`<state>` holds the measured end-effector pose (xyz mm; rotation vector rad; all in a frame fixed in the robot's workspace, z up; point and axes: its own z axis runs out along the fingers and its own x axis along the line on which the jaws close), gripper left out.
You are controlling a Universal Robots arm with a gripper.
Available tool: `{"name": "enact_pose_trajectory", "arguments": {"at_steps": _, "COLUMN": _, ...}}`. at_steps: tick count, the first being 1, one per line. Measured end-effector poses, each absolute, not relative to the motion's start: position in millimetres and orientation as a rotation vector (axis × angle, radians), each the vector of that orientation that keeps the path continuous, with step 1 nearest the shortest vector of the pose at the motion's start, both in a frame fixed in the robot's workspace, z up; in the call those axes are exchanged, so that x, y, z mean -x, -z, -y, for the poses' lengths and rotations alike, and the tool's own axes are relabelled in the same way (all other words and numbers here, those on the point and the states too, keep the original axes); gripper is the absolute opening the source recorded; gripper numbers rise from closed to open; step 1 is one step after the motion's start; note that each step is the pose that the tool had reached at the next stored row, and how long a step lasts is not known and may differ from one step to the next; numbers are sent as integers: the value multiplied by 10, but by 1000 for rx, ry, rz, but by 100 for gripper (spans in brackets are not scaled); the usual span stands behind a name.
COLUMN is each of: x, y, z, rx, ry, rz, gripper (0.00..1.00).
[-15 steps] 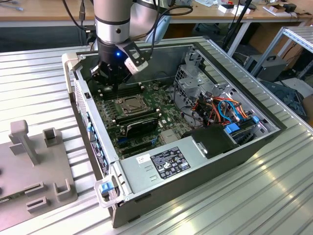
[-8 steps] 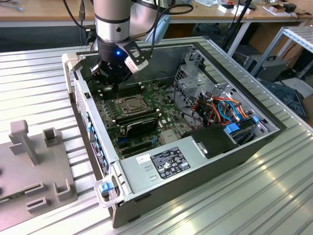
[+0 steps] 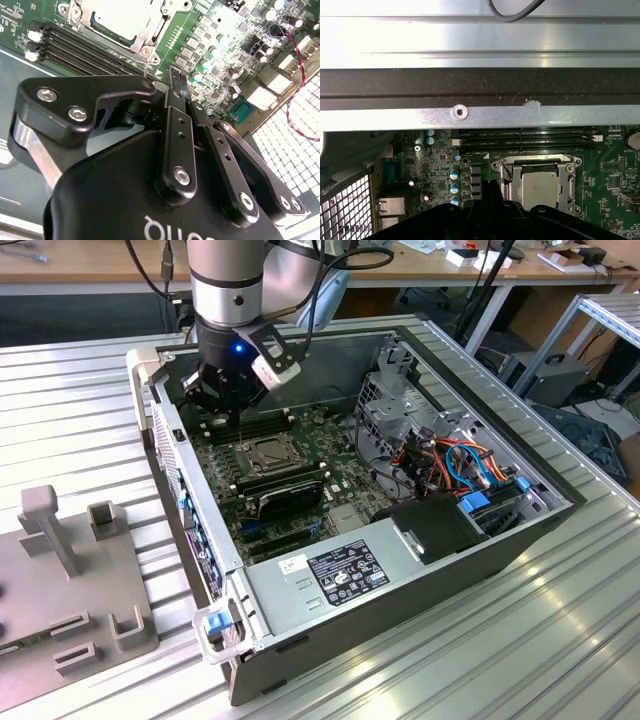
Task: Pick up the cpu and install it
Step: 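Install the first cpu locking lever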
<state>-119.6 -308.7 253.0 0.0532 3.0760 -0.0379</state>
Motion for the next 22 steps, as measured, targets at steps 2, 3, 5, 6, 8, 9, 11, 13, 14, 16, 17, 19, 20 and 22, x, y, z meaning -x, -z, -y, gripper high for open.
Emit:
{"name": "enact_pose_trajectory", "arguments": {"at_steps": 2, "x": 1196, "y": -2530, "z": 3087, "rx": -53, "ry": 38, "rz": -3076, "gripper": 11}}
{"name": "enact_pose_trajectory", "arguments": {"at_steps": 3, "x": 1196, "y": -2530, "z": 3087, "rx": -53, "ry": 38, "rz": -3076, "gripper": 11}}
{"name": "enact_pose_trajectory", "arguments": {"at_steps": 5, "x": 1197, "y": -2530, "z": 3087, "rx": -53, "ry": 38, "rz": -3076, "gripper": 11}}
{"name": "enact_pose_trajectory", "arguments": {"at_steps": 6, "x": 1196, "y": -2530, "z": 3087, "rx": -53, "ry": 38, "rz": -3076, "gripper": 11}}
{"name": "enact_pose_trajectory", "arguments": {"at_steps": 8, "x": 1196, "y": -2530, "z": 3087, "rx": -53, "ry": 38, "rz": -3076, "gripper": 11}}
{"name": "enact_pose_trajectory", "arguments": {"at_steps": 9, "x": 1197, "y": -2530, "z": 3086, "rx": -54, "ry": 36, "rz": -3076, "gripper": 11}}
{"name": "enact_pose_trajectory", "arguments": {"at_steps": 11, "x": 1197, "y": -2530, "z": 3087, "rx": -54, "ry": 28, "rz": -3076, "gripper": 11}}
{"name": "enact_pose_trajectory", "arguments": {"at_steps": 13, "x": 1196, "y": -2530, "z": 3087, "rx": -55, "ry": -2, "rz": -3077, "gripper": 11}}
{"name": "enact_pose_trajectory", "arguments": {"at_steps": 14, "x": 1196, "y": -2530, "z": 3087, "rx": -55, "ry": -13, "rz": -3077, "gripper": 11}}
{"name": "enact_pose_trajectory", "arguments": {"at_steps": 16, "x": 1196, "y": -2529, "z": 3086, "rx": -56, "ry": -36, "rz": -3077, "gripper": 11}}
{"name": "enact_pose_trajectory", "arguments": {"at_steps": 17, "x": 1196, "y": -2530, "z": 3087, "rx": -56, "ry": -55, "rz": -3077, "gripper": 11}}
{"name": "enact_pose_trajectory", "arguments": {"at_steps": 19, "x": 1197, "y": -2530, "z": 3087, "rx": -58, "ry": -96, "rz": -3076, "gripper": 11}}
{"name": "enact_pose_trajectory", "arguments": {"at_steps": 20, "x": 1197, "y": -2530, "z": 3087, "rx": -58, "ry": -113, "rz": -3076, "gripper": 11}}
{"name": "enact_pose_trajectory", "arguments": {"at_steps": 22, "x": 1196, "y": -2530, "z": 3087, "rx": -59, "ry": -146, "rz": -3074, "gripper": 11}}
